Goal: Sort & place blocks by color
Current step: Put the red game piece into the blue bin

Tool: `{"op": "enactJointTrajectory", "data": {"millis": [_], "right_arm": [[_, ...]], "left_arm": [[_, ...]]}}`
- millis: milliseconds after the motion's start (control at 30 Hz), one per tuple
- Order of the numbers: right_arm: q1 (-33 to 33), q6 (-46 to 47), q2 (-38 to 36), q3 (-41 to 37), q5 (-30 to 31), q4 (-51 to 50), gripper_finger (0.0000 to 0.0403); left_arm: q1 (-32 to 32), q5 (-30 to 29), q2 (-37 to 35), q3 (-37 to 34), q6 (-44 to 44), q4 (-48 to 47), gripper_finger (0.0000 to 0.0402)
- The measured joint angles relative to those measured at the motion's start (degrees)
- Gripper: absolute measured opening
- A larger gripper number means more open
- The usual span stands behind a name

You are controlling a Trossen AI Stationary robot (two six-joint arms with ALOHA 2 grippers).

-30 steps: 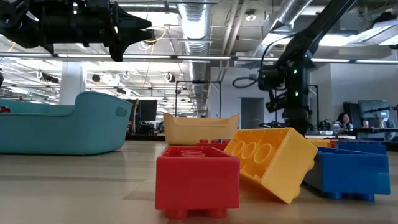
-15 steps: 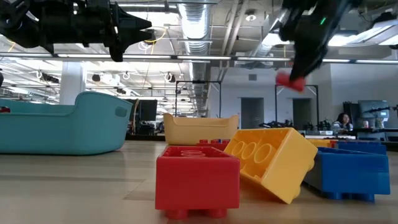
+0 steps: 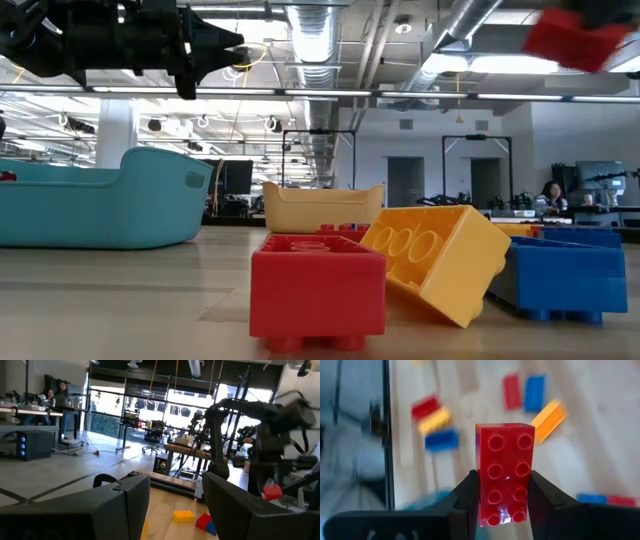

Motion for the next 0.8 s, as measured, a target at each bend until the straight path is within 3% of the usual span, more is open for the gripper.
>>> {"op": "enactJointTrajectory", "data": {"millis": [300,567,800], "right_arm": [[10.75,8.84,9.64,0.04,-4.89,0.62,0.0146],[11.26,21.24,13.62,0.04,-6.99,3.04,0.0164],[9.86,23.19,13.49,0.04,-6.93,6.71,0.0203]], "left_arm": [[0.0,0.0,0.02,0.0,-1.05,0.51,0.0169],[0.0,0.0,0.03,0.0,-1.07,0.51,0.0169],[0.0,0.0,0.87,0.0,-1.07,0.42,0.0169]]}}
